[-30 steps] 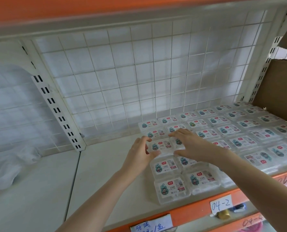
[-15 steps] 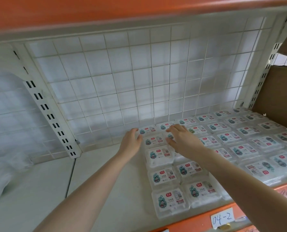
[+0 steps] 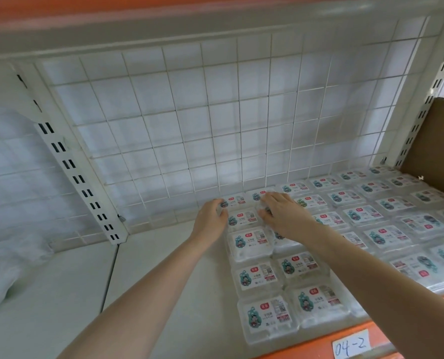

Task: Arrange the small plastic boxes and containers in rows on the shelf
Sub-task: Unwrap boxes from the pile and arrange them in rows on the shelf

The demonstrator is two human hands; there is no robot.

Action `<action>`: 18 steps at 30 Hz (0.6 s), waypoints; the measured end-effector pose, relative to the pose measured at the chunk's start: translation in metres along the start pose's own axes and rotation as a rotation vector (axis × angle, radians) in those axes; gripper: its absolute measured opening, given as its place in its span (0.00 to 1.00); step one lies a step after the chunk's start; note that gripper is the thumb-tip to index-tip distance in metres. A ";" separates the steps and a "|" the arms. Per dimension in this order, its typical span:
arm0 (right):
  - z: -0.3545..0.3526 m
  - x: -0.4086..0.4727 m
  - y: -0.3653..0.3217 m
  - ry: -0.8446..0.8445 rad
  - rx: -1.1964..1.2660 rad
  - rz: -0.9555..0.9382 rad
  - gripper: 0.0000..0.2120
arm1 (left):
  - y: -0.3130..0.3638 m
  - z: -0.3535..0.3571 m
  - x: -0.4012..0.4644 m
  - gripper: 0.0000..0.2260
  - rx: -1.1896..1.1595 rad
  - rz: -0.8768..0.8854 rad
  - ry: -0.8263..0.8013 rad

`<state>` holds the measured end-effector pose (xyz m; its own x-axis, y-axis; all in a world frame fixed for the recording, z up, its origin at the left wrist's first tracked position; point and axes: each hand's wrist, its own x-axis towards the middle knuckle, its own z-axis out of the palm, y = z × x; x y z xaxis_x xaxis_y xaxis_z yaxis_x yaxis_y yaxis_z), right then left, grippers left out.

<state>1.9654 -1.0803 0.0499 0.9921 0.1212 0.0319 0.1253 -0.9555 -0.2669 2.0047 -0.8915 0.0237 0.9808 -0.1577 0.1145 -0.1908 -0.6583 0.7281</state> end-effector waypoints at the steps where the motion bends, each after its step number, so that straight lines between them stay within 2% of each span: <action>1: 0.000 0.000 0.000 0.004 0.002 0.003 0.21 | 0.001 0.000 0.000 0.17 -0.003 0.004 -0.008; 5: -0.004 -0.005 -0.007 0.071 0.014 -0.007 0.18 | 0.001 -0.004 -0.007 0.18 0.011 0.000 0.028; 9: -0.007 -0.012 -0.034 0.151 -0.025 -0.095 0.15 | -0.017 -0.018 -0.026 0.14 0.076 -0.013 0.094; 18: 0.021 -0.003 -0.144 0.129 0.047 -0.351 0.12 | -0.061 -0.095 -0.116 0.12 0.376 -0.007 0.195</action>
<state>1.9441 -0.9370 0.0682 0.8813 0.4013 0.2496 0.4605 -0.8480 -0.2625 1.9066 -0.7628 0.0303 0.9644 -0.0339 0.2621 -0.1497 -0.8875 0.4359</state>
